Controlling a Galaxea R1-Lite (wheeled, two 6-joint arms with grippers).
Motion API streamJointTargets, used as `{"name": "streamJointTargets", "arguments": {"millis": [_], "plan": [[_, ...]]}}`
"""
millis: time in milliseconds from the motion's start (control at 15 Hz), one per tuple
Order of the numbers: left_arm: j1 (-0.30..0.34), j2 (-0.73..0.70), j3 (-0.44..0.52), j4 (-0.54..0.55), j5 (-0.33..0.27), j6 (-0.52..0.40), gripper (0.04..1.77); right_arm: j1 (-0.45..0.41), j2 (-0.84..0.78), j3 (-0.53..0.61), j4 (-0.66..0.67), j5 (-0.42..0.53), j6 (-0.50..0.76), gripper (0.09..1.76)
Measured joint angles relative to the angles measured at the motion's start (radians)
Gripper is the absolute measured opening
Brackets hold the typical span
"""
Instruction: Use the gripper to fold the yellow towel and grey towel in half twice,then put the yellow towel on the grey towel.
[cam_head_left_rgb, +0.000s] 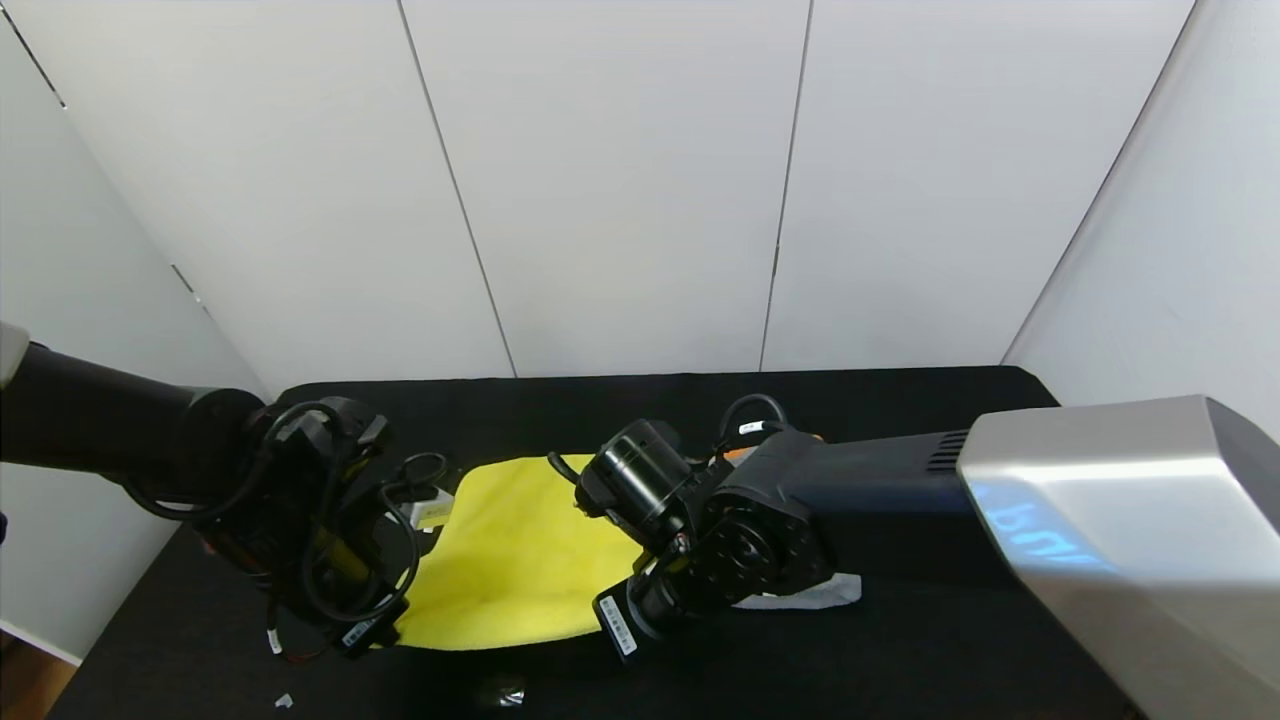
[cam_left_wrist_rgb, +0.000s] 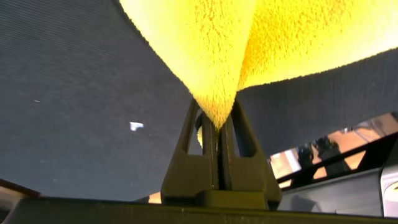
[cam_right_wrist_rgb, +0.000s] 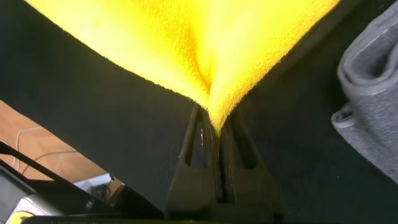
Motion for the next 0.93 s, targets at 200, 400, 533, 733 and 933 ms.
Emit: {"name": "streamJointTargets", "arguments": {"millis": [200,400,533,733,933], "plan": [[0.004,-0.003,-0.029,-0.001,-0.017,-0.012,0.13,-0.013,-0.007,-0.008,-0.029,-0.002,0.025,0.14],[0.007,-0.004,-0.067,-0.002,-0.033,-0.030,0.13,-0.031,-0.006,-0.013,-0.107,-0.006,0.028,0.14],[0.011,-0.004,-0.091,-0.002,-0.054,-0.034,0.13,-0.048,-0.001,-0.031,-0.123,-0.009,0.029,0.14],[0.014,0.000,-0.136,-0.003,-0.073,-0.046,0.13,-0.079,0.019,-0.080,-0.124,-0.014,0.027,0.14],[0.023,0.022,-0.199,-0.003,-0.077,-0.051,0.13,-0.103,0.047,-0.131,-0.124,-0.032,0.025,0.14]]}}
